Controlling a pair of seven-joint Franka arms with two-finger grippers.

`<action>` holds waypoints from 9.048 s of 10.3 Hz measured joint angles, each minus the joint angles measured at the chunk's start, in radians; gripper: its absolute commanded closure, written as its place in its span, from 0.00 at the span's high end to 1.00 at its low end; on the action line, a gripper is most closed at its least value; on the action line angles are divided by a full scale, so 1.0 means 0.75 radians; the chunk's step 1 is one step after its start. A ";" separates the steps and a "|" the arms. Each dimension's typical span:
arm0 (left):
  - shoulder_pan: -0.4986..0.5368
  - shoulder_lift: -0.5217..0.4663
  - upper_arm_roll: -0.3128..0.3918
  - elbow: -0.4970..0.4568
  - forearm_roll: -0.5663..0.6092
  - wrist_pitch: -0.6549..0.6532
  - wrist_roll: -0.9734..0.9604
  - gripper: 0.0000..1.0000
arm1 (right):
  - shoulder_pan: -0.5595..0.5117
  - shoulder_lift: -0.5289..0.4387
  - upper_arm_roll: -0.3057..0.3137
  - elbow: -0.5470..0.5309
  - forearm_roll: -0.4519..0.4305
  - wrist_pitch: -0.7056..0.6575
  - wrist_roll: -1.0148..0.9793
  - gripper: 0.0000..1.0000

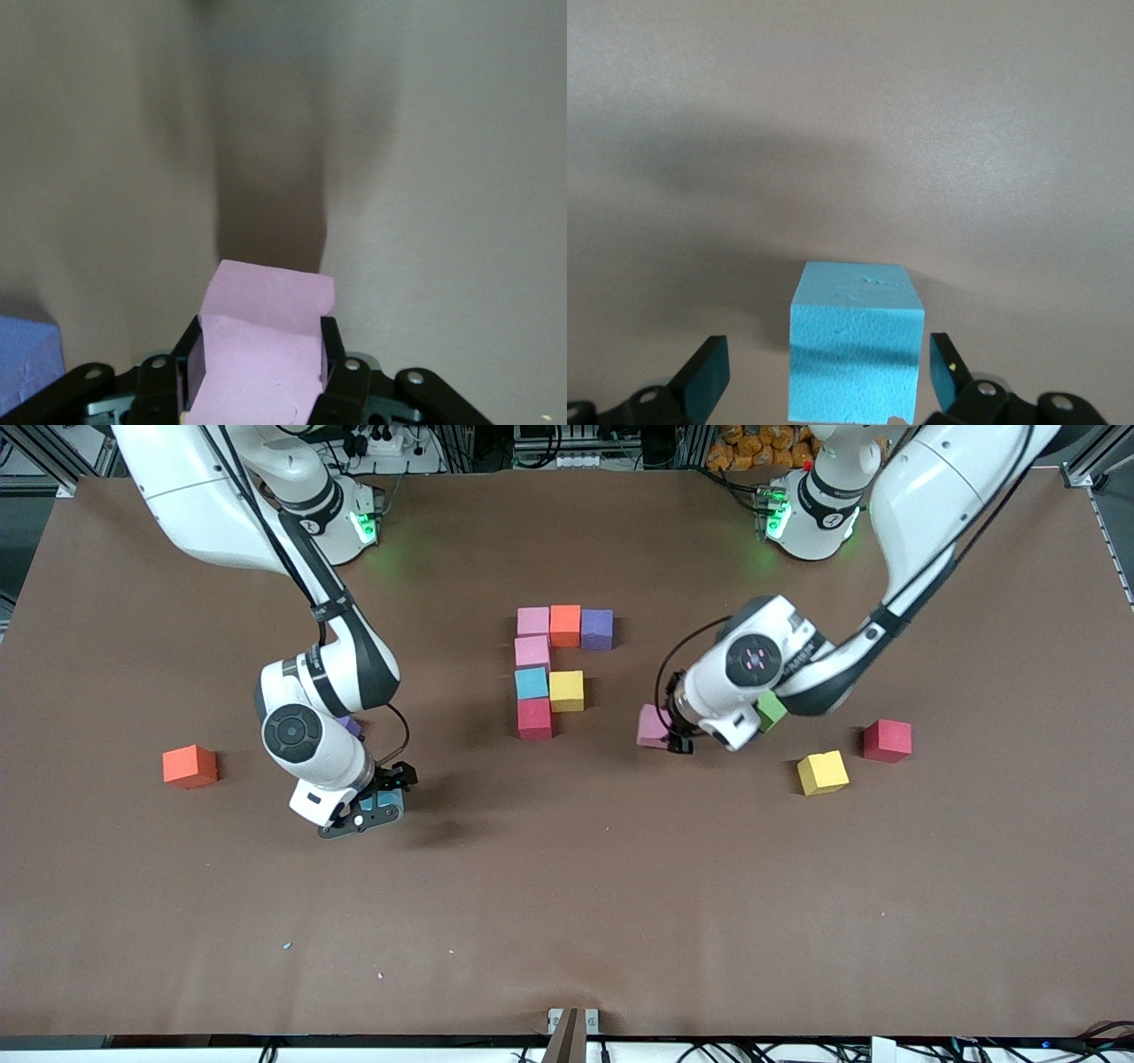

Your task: Arrange 11 blocks into digit 3

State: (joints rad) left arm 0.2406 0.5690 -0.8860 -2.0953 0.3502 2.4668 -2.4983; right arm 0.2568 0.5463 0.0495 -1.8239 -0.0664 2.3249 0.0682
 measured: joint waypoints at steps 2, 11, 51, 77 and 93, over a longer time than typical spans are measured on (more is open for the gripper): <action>-0.021 -0.066 -0.001 -0.115 0.000 0.097 -0.160 0.00 | -0.005 0.014 -0.001 -0.001 -0.001 0.009 -0.001 1.00; -0.226 -0.003 0.063 0.012 0.129 0.074 -0.283 0.00 | -0.039 0.084 -0.005 -0.027 -0.001 0.107 -0.002 0.22; -0.461 0.074 0.185 0.105 0.129 0.012 -0.390 0.03 | 0.521 0.326 0.028 0.432 0.089 -0.149 0.762 0.30; 0.234 -0.179 0.175 0.167 0.156 -0.296 1.295 1.00 | -0.307 -0.456 -0.018 0.323 0.089 -0.813 -0.272 1.00; 0.435 0.074 0.242 0.167 0.203 -0.304 2.396 0.67 | -0.360 -0.721 -0.223 0.412 0.126 -1.115 -0.302 1.00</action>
State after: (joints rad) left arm 0.5671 0.6248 -0.7046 -1.9699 0.5024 2.2392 -0.7009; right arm -0.0132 0.0057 -0.1176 -1.5152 0.0279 1.4888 -0.1584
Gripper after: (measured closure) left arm 0.013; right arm 0.000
